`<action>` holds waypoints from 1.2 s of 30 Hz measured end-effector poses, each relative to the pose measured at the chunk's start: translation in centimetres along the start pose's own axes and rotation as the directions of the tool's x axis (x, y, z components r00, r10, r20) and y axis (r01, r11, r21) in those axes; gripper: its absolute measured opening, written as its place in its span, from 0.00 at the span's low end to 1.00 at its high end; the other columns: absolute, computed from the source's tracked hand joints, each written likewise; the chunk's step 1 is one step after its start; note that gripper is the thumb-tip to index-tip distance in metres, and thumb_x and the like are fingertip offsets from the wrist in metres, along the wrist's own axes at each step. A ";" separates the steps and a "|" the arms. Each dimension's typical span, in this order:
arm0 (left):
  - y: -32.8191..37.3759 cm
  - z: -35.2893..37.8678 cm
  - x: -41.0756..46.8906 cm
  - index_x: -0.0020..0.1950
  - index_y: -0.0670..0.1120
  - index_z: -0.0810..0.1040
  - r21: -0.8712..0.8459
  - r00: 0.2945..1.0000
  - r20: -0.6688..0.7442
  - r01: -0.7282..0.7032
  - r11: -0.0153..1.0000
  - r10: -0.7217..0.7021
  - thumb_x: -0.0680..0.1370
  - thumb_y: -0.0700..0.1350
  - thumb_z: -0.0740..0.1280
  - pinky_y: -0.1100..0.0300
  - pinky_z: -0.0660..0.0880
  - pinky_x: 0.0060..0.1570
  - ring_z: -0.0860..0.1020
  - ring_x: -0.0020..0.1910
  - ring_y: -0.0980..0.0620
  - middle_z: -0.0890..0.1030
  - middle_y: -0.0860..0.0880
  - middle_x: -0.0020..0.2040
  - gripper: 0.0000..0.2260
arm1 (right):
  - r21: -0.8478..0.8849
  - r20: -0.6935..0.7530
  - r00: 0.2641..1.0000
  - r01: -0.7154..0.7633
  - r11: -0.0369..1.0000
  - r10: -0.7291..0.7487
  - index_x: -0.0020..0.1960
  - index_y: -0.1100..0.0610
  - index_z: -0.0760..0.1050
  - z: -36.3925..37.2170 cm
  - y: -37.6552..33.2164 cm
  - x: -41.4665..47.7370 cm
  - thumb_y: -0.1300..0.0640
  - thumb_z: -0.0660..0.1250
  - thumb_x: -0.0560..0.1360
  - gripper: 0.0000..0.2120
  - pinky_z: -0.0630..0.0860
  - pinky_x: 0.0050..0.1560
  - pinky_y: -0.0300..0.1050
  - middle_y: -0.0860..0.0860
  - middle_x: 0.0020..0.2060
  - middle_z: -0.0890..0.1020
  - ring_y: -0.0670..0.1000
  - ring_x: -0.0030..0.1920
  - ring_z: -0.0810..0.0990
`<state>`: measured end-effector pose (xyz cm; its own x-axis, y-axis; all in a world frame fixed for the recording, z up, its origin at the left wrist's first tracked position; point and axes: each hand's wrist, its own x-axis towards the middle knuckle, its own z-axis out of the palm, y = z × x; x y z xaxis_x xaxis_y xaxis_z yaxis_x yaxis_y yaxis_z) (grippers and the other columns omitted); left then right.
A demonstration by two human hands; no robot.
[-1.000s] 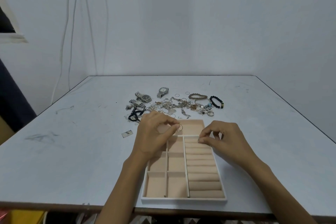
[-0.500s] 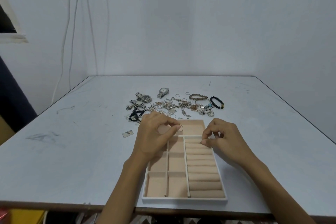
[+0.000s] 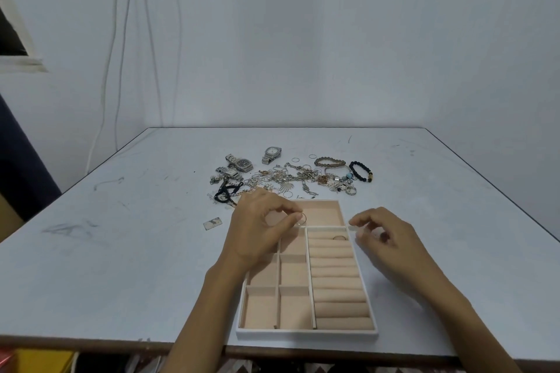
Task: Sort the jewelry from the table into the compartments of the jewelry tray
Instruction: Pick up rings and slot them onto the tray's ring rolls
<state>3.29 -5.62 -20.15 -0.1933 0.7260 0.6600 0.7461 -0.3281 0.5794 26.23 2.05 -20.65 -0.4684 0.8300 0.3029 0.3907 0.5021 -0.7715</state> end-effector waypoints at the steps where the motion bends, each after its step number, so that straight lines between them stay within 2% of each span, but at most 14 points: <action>1: 0.0 0.0 0.0 0.41 0.56 0.83 0.009 1.000 0.014 0.002 1.000 -0.002 0.71 0.53 0.70 0.52 0.71 0.50 0.75 0.43 0.61 0.79 0.68 0.40 0.03 | -0.080 -0.002 1.000 0.013 0.997 -0.013 0.50 0.45 0.77 -0.1 0.4 -0.5 0.59 0.64 0.77 0.09 0.74 0.53 0.39 0.42 0.52 0.79 0.38 0.52 0.76; 2: 0.1 0.0 -0.1 0.42 0.56 0.83 0.016 1.000 0.025 0.005 1.000 -0.006 0.71 0.54 0.70 0.54 0.70 0.51 0.75 0.44 0.61 0.79 0.67 0.40 0.04 | -0.177 0.038 0.999 0.022 0.984 -0.015 0.56 0.45 0.76 -0.1 0.7 -1.0 0.56 0.62 0.78 0.10 0.70 0.61 0.39 0.42 0.58 0.77 0.37 0.58 0.74; 4: 0.1 0.1 -0.1 0.42 0.57 0.83 0.033 0.999 0.049 0.009 0.999 -0.011 0.71 0.54 0.70 0.55 0.68 0.53 0.75 0.45 0.60 0.81 0.64 0.40 0.03 | -0.378 0.182 0.982 0.021 0.925 0.052 0.69 0.46 0.69 0.0 1.1 -2.0 0.53 0.56 0.82 0.17 0.53 0.73 0.39 0.40 0.70 0.66 0.41 0.72 0.62; 5: 0.0 0.2 -0.1 0.42 0.58 0.83 0.043 0.998 0.063 0.013 0.999 -0.016 0.71 0.54 0.71 0.55 0.67 0.54 0.75 0.46 0.59 0.81 0.63 0.40 0.03 | -0.441 0.225 0.970 0.021 0.897 0.088 0.73 0.46 0.63 0.1 1.2 -2.2 0.51 0.53 0.82 0.20 0.44 0.74 0.37 0.39 0.73 0.61 0.40 0.75 0.54; 7: 0.3 0.3 0.0 0.41 0.58 0.83 0.054 0.995 0.099 0.021 0.998 -0.027 0.71 0.55 0.70 0.55 0.67 0.54 0.75 0.47 0.57 0.81 0.63 0.40 0.04 | -0.471 0.243 0.964 0.019 0.882 0.109 0.76 0.45 0.57 0.2 1.0 -2.3 0.49 0.50 0.83 0.21 0.37 0.71 0.34 0.39 0.76 0.54 0.38 0.76 0.47; 10: 1.1 0.4 0.6 0.41 0.56 0.83 0.082 0.989 0.149 -0.024 0.996 0.011 0.71 0.57 0.69 0.57 0.66 0.50 0.75 0.44 0.58 0.81 0.64 0.38 0.06 | -0.471 0.243 0.965 0.024 0.882 0.104 0.77 0.44 0.55 0.2 0.9 -2.3 0.49 0.49 0.83 0.22 0.36 0.71 0.34 0.39 0.76 0.52 0.37 0.75 0.45; 15: 2.0 1.1 1.7 0.41 0.56 0.83 0.246 0.953 0.274 -0.201 0.948 0.131 0.72 0.55 0.70 0.59 0.63 0.48 0.74 0.42 0.57 0.82 0.60 0.37 0.05 | -0.486 0.240 0.966 0.032 0.874 0.098 0.77 0.44 0.54 0.1 1.0 -2.3 0.48 0.49 0.83 0.22 0.36 0.71 0.34 0.39 0.76 0.52 0.37 0.75 0.46; 19: 1.7 1.0 1.5 0.41 0.55 0.84 0.261 0.927 0.340 -0.254 0.931 0.158 0.72 0.55 0.71 0.61 0.59 0.46 0.72 0.41 0.59 0.82 0.59 0.37 0.06 | -0.484 0.233 0.969 0.040 0.874 0.084 0.76 0.44 0.55 0.1 1.0 -2.3 0.48 0.49 0.83 0.22 0.36 0.71 0.34 0.39 0.76 0.52 0.38 0.76 0.46; 25: 1.7 0.8 1.3 0.44 0.56 0.83 0.279 0.906 0.399 -0.270 0.922 0.145 0.74 0.55 0.68 0.62 0.58 0.45 0.71 0.42 0.59 0.82 0.59 0.39 0.07 | -0.468 0.230 0.969 0.034 0.883 0.085 0.76 0.44 0.56 0.1 0.9 -2.4 0.49 0.50 0.83 0.22 0.37 0.71 0.33 0.39 0.76 0.53 0.38 0.76 0.46; 30: 2.2 0.5 1.9 0.50 0.57 0.83 0.331 0.872 0.487 -0.238 0.913 0.051 0.77 0.53 0.66 0.59 0.58 0.52 0.72 0.47 0.59 0.83 0.59 0.45 0.07 | -0.462 0.234 0.968 0.035 0.886 0.084 0.76 0.44 0.56 0.1 0.9 -2.3 0.49 0.50 0.83 0.22 0.38 0.72 0.35 0.39 0.76 0.53 0.38 0.76 0.47; 36: 2.2 -0.1 2.1 0.49 0.57 0.84 0.324 0.895 0.445 -0.188 0.927 0.026 0.75 0.56 0.67 0.60 0.58 0.54 0.72 0.47 0.62 0.82 0.59 0.42 0.08 | -0.476 0.238 0.967 0.032 0.879 0.093 0.76 0.44 0.55 0.1 0.9 -2.3 0.48 0.49 0.83 0.22 0.37 0.72 0.35 0.39 0.76 0.52 0.38 0.76 0.46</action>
<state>4.48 -4.84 -17.48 0.1302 0.9104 0.3927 0.9347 -0.2449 0.2577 27.60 0.53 -22.07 -0.6047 0.7916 0.0880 0.7055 0.5836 -0.4021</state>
